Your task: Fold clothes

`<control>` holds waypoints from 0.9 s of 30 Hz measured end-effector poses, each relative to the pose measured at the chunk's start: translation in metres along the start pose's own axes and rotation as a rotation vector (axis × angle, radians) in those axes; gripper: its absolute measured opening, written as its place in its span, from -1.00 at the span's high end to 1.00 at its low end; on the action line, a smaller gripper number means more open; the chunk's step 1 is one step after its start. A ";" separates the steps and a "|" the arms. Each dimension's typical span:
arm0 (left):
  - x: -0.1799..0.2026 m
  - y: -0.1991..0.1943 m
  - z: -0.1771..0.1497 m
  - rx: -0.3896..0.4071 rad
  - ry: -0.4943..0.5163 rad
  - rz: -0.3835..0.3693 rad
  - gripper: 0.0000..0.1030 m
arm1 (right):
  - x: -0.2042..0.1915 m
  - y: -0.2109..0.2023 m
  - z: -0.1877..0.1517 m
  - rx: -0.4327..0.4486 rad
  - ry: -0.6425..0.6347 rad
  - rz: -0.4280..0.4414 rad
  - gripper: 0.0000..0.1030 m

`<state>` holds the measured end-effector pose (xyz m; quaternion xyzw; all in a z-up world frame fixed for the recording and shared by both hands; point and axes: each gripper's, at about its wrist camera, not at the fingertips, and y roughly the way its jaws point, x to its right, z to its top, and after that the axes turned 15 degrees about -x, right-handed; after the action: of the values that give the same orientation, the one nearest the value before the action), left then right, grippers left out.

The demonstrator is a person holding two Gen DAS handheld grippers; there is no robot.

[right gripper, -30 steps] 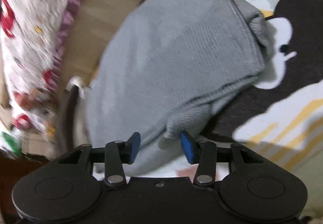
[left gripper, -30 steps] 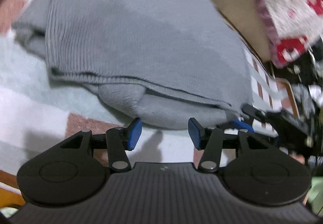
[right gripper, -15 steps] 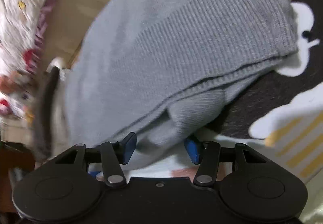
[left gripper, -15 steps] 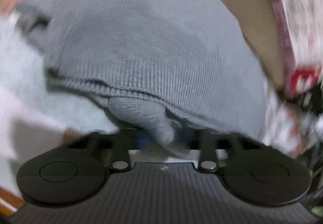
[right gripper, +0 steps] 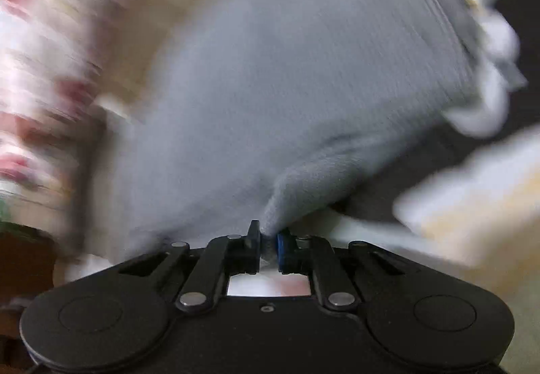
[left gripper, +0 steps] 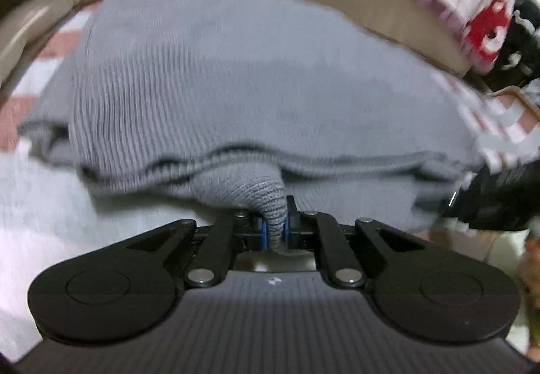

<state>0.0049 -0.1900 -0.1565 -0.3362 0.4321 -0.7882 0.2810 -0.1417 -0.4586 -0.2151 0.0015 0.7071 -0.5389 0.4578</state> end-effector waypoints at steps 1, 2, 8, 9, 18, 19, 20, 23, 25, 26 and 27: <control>0.001 0.000 -0.001 0.007 0.004 0.005 0.82 | 0.000 -0.002 0.000 0.013 0.008 -0.001 0.63; 0.002 -0.001 -0.002 0.011 0.007 0.009 0.79 | 0.000 -0.004 0.001 0.027 0.016 -0.001 0.62; -0.014 -0.003 0.003 0.035 -0.059 -0.062 0.80 | 0.001 -0.011 0.001 0.095 0.015 -0.024 0.51; -0.015 -0.002 0.005 0.057 -0.065 -0.076 0.86 | 0.000 -0.012 0.001 0.115 -0.009 -0.039 0.77; -0.016 -0.017 0.001 -0.004 -0.018 -0.065 0.61 | -0.022 -0.006 0.008 0.085 -0.149 -0.260 0.47; -0.021 -0.024 0.000 0.011 -0.023 -0.086 0.57 | -0.021 -0.009 0.009 0.083 -0.142 -0.254 0.34; -0.024 -0.033 0.000 0.028 -0.020 -0.084 0.51 | -0.020 -0.011 0.009 0.081 -0.136 -0.248 0.07; -0.039 -0.058 -0.003 0.078 -0.026 -0.066 0.27 | -0.017 -0.034 0.002 0.114 -0.159 -0.161 0.06; -0.054 -0.069 -0.002 0.105 -0.074 -0.039 0.16 | -0.025 -0.055 -0.002 0.178 -0.238 -0.147 0.07; -0.063 -0.073 -0.001 0.116 -0.105 -0.025 0.15 | -0.029 -0.064 -0.001 0.216 -0.276 -0.173 0.06; -0.072 -0.075 0.001 0.124 -0.140 -0.010 0.15 | -0.032 -0.073 0.003 0.247 -0.312 -0.202 0.06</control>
<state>0.0383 -0.1027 -0.1119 -0.3747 0.3600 -0.7895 0.3268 -0.1572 -0.4760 -0.1386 -0.0965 0.5530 -0.6582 0.5016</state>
